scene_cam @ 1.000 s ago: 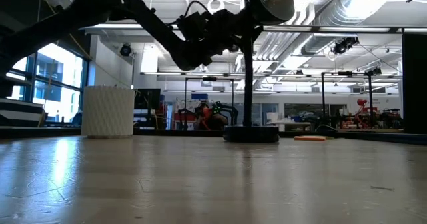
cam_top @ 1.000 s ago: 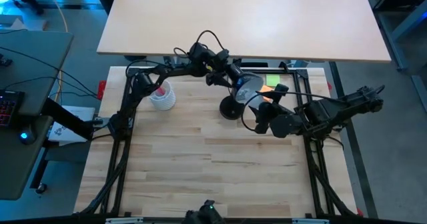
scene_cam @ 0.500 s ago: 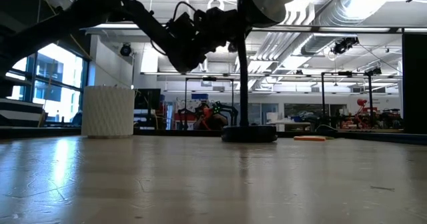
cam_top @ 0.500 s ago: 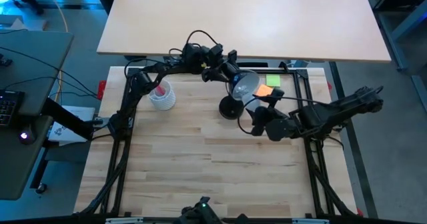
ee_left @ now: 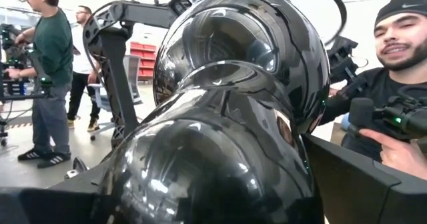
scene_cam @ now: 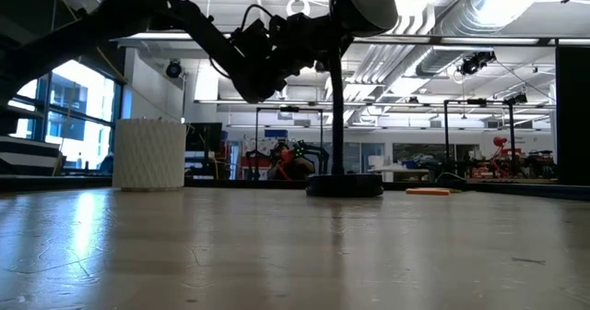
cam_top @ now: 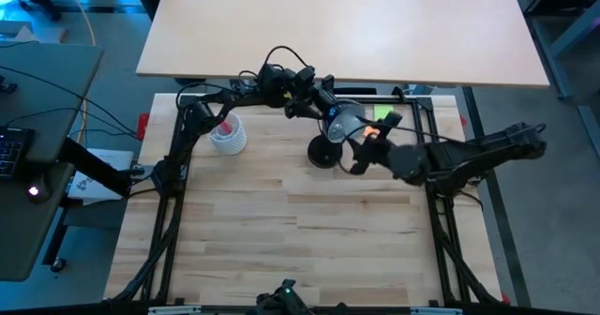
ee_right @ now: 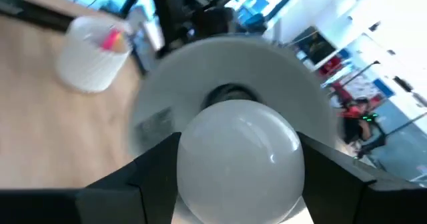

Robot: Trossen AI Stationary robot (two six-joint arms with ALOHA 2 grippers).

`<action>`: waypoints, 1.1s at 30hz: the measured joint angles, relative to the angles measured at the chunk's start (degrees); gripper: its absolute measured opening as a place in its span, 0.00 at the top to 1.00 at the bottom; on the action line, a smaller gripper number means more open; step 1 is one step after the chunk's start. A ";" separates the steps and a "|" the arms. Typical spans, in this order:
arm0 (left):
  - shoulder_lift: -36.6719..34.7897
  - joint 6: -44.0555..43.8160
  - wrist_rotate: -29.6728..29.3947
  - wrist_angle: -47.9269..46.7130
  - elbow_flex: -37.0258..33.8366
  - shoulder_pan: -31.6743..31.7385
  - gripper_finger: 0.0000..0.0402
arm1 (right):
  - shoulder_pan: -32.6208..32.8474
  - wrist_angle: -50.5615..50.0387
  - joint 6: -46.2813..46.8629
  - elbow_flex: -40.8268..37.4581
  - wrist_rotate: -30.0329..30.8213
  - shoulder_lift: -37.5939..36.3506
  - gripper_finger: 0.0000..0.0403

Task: Screw lightbulb
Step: Insert the light bulb into the desk lamp

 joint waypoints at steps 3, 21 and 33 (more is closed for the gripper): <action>0.00 -0.02 -0.32 -0.21 -0.02 0.05 0.17 | -3.59 4.75 -1.53 -1.52 -6.23 -2.10 0.38; 0.00 0.55 -1.26 -1.63 -0.04 -0.23 0.17 | -13.70 12.90 -6.52 -6.24 -20.15 -1.65 0.38; 0.00 0.57 -1.72 -3.20 -0.02 -1.10 0.17 | -14.98 10.53 -23.67 -6.24 -20.18 -1.64 0.38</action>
